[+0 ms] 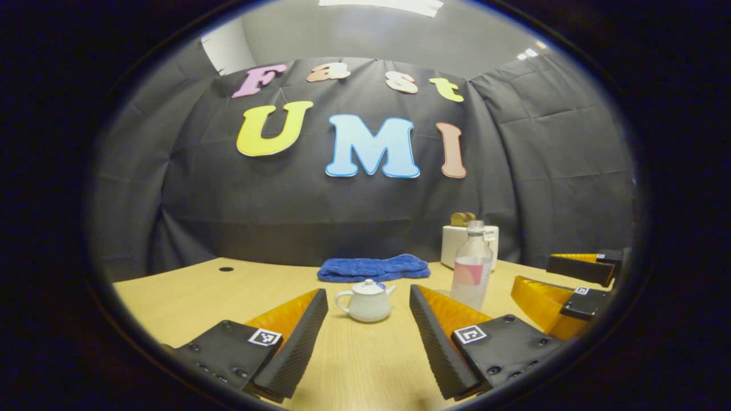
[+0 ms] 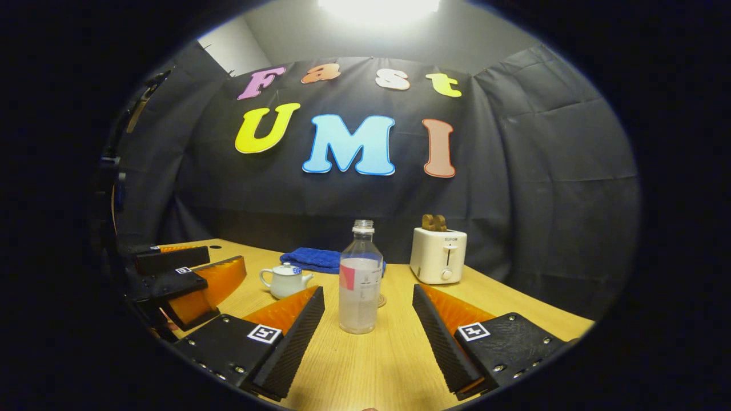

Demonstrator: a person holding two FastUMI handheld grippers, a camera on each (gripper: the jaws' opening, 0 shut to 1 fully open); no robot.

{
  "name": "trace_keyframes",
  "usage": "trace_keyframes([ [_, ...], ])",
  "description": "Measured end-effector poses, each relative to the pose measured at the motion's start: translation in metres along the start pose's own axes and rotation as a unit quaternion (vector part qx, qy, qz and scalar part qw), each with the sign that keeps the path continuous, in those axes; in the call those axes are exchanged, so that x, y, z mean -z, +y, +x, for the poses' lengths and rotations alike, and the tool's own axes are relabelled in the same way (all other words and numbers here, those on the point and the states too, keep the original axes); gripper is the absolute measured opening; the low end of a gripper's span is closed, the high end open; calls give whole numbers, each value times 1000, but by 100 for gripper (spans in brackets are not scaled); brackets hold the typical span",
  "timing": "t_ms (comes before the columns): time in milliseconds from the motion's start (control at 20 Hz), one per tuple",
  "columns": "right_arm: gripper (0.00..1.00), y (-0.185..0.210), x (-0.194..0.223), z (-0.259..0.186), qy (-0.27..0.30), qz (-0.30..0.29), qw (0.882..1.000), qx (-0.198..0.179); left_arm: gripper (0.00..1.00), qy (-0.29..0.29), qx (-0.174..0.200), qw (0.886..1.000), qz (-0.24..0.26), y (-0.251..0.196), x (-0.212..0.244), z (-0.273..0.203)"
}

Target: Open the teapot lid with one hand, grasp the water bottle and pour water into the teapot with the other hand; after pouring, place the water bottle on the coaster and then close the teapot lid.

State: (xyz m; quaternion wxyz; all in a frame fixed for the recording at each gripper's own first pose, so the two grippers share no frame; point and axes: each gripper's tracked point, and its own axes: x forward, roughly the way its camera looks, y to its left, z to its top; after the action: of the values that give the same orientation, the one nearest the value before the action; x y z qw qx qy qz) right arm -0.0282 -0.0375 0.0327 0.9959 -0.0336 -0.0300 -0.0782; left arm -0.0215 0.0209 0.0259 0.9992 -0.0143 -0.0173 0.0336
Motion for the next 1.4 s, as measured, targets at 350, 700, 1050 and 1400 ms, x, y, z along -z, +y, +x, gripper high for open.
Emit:
trace_keyframes([
  [350, 96, -11, 0, -9, 15, 12, 1000, 9, 95, -6, -3, 1000, -3, 3, -26, -17],
  [700, 96, -2, 4, -7, 25, 9, 1000, -5, 95, -1, -2, 1000, -8, 0, -23, -16],
  [1050, 96, 22, 0, 11, 42, 16, 999, -26, 95, 15, -8, 1000, -15, 12, -12, -1],
  [1400, 97, 21, 24, 43, 94, 13, 995, -3, 95, 27, 19, 999, -10, 12, -12, 37],
])
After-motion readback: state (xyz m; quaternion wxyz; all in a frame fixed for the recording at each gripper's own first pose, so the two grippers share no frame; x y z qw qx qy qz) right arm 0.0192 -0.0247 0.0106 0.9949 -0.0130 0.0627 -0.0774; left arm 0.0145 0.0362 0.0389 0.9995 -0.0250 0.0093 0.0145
